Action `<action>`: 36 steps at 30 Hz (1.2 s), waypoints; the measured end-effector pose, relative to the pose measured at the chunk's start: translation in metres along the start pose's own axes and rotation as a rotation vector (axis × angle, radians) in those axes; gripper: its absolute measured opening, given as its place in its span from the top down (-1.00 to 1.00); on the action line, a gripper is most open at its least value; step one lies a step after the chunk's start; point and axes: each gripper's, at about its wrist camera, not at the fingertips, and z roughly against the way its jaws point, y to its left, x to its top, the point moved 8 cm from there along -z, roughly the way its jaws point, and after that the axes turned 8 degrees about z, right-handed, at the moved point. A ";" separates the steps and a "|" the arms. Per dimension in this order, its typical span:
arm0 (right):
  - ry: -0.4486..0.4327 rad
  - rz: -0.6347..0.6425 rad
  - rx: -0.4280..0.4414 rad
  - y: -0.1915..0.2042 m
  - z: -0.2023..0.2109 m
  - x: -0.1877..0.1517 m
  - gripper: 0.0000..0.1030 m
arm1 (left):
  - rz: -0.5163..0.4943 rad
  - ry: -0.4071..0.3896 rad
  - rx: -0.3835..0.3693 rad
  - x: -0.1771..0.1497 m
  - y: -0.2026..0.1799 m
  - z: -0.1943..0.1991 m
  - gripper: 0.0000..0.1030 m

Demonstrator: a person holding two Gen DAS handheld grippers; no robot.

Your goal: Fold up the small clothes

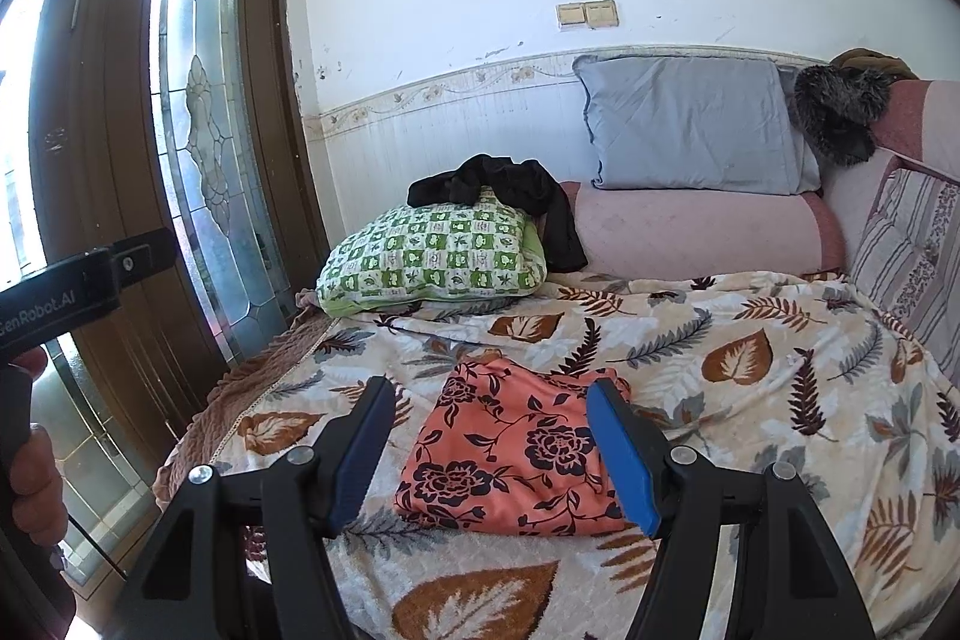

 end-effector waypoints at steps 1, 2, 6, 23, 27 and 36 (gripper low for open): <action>-0.002 0.000 -0.001 0.000 0.001 0.000 -0.37 | 0.001 -0.002 0.000 0.000 0.000 0.001 -1.00; -0.002 0.001 -0.002 0.001 0.002 0.001 -0.37 | 0.001 -0.003 0.000 0.001 0.000 0.001 -1.00; -0.002 0.001 -0.002 0.001 0.002 0.001 -0.37 | -0.001 -0.003 -0.003 0.001 0.000 0.002 -1.00; 0.001 0.008 -0.002 0.000 0.005 0.003 -0.37 | -0.007 0.003 -0.026 0.003 -0.003 0.004 -1.00; 0.009 0.013 0.002 -0.004 0.002 0.003 -0.37 | -0.008 0.007 -0.037 0.003 -0.004 0.000 -1.00; 0.034 0.015 0.006 -0.008 -0.013 -0.002 -0.37 | -0.005 -0.004 -0.054 0.000 -0.003 -0.011 -1.00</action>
